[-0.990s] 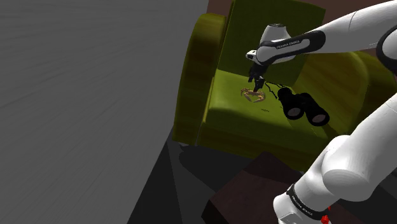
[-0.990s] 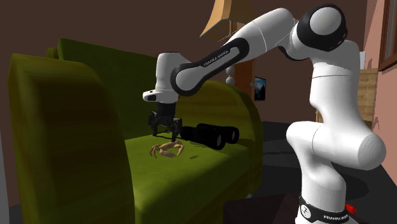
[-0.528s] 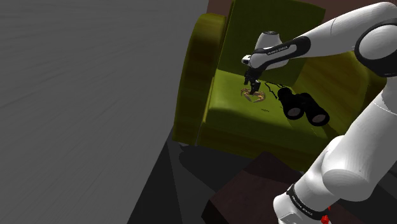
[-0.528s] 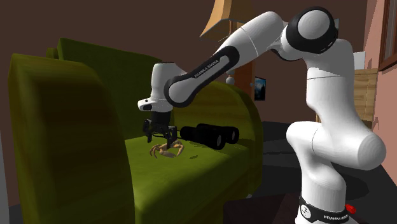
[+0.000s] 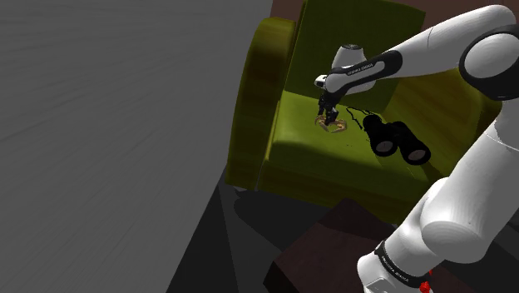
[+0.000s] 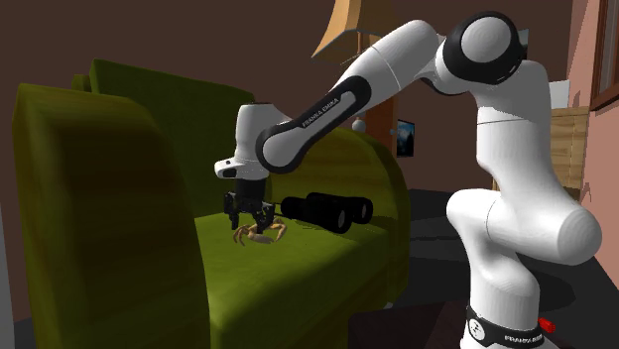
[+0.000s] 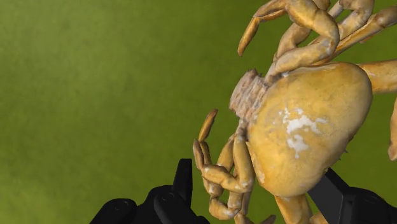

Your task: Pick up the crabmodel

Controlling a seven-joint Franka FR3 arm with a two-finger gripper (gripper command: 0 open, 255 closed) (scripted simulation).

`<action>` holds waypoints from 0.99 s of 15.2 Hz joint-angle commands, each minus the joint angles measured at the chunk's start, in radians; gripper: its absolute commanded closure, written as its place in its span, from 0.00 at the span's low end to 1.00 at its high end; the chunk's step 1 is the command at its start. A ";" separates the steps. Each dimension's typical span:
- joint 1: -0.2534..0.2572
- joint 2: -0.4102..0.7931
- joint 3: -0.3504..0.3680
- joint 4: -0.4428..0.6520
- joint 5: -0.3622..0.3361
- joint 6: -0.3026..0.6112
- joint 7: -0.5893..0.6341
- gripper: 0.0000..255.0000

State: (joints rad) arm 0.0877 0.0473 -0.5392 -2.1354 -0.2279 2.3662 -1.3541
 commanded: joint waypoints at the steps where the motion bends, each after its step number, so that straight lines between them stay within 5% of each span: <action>1: -0.001 0.001 -0.001 -0.001 0.000 -0.001 0.000 1.00; 15: 0.006 -0.055 0.004 0.067 -0.016 -0.119 -0.004 1.00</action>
State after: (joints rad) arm 0.0926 0.0012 -0.5363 -2.0727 -0.2396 2.2599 -1.3601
